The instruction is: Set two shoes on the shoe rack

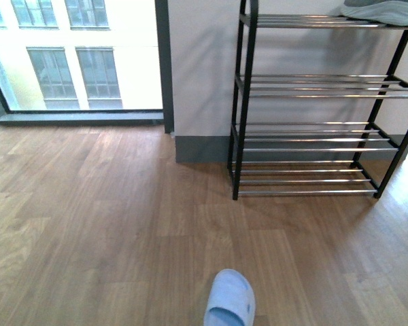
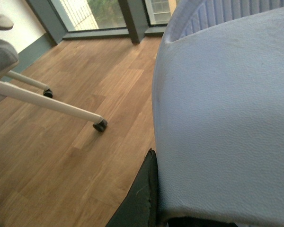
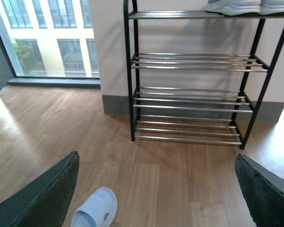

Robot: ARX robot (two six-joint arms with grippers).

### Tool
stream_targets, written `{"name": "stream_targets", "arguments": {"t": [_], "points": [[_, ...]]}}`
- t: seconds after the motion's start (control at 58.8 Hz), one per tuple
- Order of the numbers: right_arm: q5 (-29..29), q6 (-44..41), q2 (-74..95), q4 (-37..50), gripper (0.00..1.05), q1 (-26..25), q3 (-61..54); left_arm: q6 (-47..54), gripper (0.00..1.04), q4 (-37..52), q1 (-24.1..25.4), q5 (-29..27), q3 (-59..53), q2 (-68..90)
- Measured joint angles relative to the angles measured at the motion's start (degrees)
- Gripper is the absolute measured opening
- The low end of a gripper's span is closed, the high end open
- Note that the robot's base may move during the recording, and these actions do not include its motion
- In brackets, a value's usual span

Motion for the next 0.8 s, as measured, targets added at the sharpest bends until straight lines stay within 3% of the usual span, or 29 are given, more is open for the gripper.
{"name": "stream_targets", "arguments": {"t": [0.034, 0.102, 0.187, 0.255, 0.323, 0.408, 0.493, 0.799], "points": [[-1.16, 0.22, 0.13, -0.11, 0.95, -0.15, 0.04, 0.0, 0.02, 0.0, 0.26, -0.31, -0.02, 0.0], [-10.62, 3.41, 2.93, -3.02, 0.95, 0.63, 0.57, 0.0, 0.02, 0.02, 0.55, -0.98, -0.02, -0.02], [-5.75, 3.28, 12.46, 3.48, 0.95, 8.9, 0.22, 0.0, 0.02, 0.02, 0.42, -0.5, -0.02, 0.0], [-1.2, 1.88, 26.64, 16.17, 0.95, 15.85, 1.03, 0.0, 0.02, 0.0, 0.39, -0.35, -0.02, 0.0], [0.39, 0.87, 42.1, 28.81, 0.95, 18.45, 3.67, 0.0, 0.02, 0.02, 0.39, -0.31, -0.02, 0.0], [2.25, 0.33, 63.78, 42.51, 0.95, 18.78, 10.4, 0.02, 0.02, 0.02, 0.24, -0.22, -0.02, 0.0], [3.39, 0.17, 83.6, 49.44, 0.95, 18.84, 17.94, 0.0, 0.02, 0.0, 0.26, -0.28, -0.02, 0.0], [3.82, 4.7, 127.88, 51.41, 0.95, 19.67, 35.43, 0.02, 0.02, 0.0, 0.24, -0.26, -0.02, 0.0]]}}
